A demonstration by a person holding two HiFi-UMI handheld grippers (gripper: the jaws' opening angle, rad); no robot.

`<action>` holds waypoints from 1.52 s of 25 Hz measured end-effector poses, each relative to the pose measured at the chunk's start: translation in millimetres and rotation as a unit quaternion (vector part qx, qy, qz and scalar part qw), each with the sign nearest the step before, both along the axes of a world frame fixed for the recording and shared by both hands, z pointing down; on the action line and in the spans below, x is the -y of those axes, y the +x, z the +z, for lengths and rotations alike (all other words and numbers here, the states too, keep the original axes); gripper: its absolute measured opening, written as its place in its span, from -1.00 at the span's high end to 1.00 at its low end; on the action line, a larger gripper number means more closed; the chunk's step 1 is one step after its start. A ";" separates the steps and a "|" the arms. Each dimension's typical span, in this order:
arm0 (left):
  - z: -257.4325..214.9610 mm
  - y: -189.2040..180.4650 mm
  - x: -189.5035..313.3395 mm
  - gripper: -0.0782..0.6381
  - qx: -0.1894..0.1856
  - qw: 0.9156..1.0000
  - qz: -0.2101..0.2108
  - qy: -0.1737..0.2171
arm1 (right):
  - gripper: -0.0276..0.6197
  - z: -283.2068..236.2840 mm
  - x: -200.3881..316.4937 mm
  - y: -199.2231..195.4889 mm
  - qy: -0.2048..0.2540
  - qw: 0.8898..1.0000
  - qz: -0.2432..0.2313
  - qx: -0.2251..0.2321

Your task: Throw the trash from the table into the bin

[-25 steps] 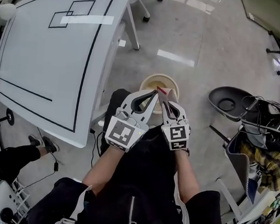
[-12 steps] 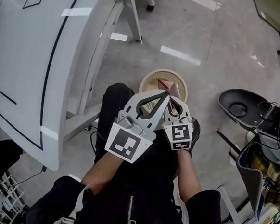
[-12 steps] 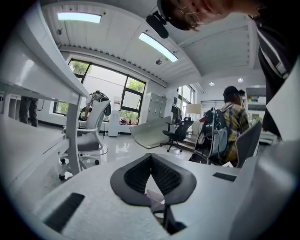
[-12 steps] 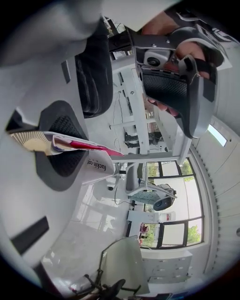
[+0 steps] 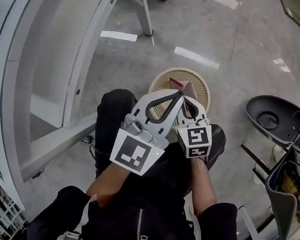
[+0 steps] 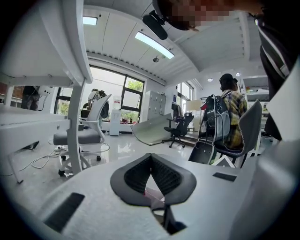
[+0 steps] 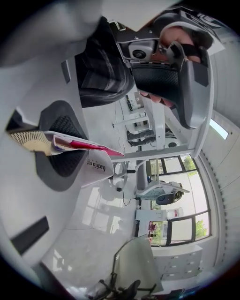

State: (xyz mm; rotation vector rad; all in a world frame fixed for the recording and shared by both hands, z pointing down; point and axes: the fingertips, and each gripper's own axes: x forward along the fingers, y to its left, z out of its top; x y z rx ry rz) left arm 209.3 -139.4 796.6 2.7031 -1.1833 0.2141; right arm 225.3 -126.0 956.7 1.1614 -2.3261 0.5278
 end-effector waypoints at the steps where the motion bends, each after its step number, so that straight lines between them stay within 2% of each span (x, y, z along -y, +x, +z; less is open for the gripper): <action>1: 5.2 -0.4 -0.7 0.76 0.001 1.000 -0.001 -0.002 | 0.81 5.6 -0.8 -0.1 -0.004 1.000 0.000 0.001; 5: 11.9 2.8 -0.6 0.76 0.004 1.000 0.002 -0.007 | 0.81 15.4 0.6 3.3 -0.020 1.000 0.011 0.020; 8: 6.8 2.0 0.7 0.76 0.003 1.000 0.001 -0.006 | 0.78 20.5 4.2 7.8 -0.024 0.999 0.023 0.014; 12: 2.1 -5.3 3.1 0.76 0.005 1.000 -0.002 -0.003 | 0.59 30.0 6.5 10.6 -0.032 0.999 0.028 -0.001; 19: 0.1 -5.9 5.6 0.76 0.002 1.000 -0.001 -0.003 | 0.49 43.4 4.8 10.7 -0.047 0.999 0.022 -0.015; 24: 2.5 -7.0 6.6 0.76 0.001 1.000 0.001 0.003 | 0.26 48.5 8.4 11.5 -0.039 0.999 0.026 -0.016; 31: 1.1 -9.3 6.8 0.76 0.003 1.000 -0.001 0.003 | 0.25 47.5 7.0 10.8 -0.037 0.999 0.021 -0.013; 38: -16.4 -9.7 6.3 0.76 -0.007 1.000 -0.003 -0.012 | 0.30 18.7 6.1 8.7 -0.030 0.999 0.020 -0.012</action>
